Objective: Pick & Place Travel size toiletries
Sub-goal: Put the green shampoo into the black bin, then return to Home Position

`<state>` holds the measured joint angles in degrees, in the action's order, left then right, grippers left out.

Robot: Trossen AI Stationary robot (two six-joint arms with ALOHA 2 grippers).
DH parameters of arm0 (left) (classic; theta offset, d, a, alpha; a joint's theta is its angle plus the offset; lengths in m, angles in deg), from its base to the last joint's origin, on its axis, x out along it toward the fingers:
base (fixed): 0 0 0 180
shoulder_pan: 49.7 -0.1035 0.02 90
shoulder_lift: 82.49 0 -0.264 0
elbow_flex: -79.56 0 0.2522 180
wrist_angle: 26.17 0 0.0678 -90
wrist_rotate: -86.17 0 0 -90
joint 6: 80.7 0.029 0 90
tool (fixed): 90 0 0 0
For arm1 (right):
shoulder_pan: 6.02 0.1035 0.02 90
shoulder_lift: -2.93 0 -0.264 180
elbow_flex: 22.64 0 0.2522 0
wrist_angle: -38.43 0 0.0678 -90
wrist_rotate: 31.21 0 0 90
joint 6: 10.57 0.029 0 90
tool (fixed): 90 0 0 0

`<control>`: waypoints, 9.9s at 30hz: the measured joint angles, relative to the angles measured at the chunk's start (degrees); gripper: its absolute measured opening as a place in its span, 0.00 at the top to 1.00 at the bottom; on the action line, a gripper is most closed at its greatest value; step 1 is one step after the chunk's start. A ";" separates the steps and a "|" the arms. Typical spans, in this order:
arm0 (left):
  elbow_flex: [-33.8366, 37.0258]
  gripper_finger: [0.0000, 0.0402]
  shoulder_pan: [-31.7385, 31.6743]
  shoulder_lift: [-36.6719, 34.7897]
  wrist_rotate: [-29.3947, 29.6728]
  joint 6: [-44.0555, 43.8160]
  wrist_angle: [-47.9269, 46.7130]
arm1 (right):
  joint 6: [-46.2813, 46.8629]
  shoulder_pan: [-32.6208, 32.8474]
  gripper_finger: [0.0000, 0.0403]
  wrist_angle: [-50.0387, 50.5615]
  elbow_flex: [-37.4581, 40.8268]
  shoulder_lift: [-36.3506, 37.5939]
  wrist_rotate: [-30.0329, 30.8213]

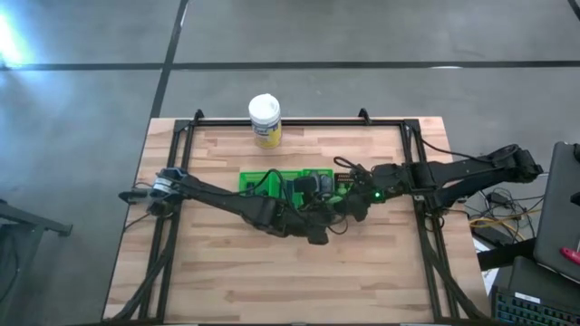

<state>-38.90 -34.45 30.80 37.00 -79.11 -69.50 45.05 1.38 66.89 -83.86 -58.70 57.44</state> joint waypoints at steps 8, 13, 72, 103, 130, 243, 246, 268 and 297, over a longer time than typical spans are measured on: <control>2.24 0.52 -0.79 0.00 -0.91 -3.29 1.08 | -2.17 -0.99 0.76 3.50 -0.16 -0.08 1.52; 3.79 0.41 -0.67 0.02 -0.86 -8.72 -4.83 | -4.60 -1.68 0.76 18.55 -0.46 0.50 8.56; 61.81 0.42 -0.16 -50.88 -6.92 -51.70 -5.77 | -11.87 2.21 0.26 36.11 -10.47 -13.36 19.80; 55.83 0.42 -73.13 -44.66 -46.75 -21.67 52.83 | -42.70 -44.17 0.43 -8.83 -12.78 -19.85 -11.77; 50.44 0.43 -58.51 -77.31 -29.96 10.36 29.89 | -55.36 -47.36 0.29 -7.67 -37.70 -31.17 -10.39; 104.28 0.42 -98.27 -113.04 -23.81 -9.34 34.66 | -52.18 -43.66 0.23 -11.36 -26.18 -12.38 -7.51; 104.28 0.42 -98.27 -113.04 -23.81 -9.33 34.63 | -55.11 -44.45 0.26 -15.56 -19.04 -3.82 -7.56; 104.30 0.42 -98.25 -113.04 -23.81 -9.32 34.61 | -50.05 -78.33 0.42 -40.71 29.71 41.22 -20.37; 104.30 0.42 -98.23 -113.04 -23.81 -9.31 34.55 | -58.53 -91.30 0.32 -32.05 46.97 57.66 -9.01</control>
<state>65.40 -132.68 -82.24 13.19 -88.43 -34.96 -13.48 -89.91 34.85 -36.89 -1.04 48.43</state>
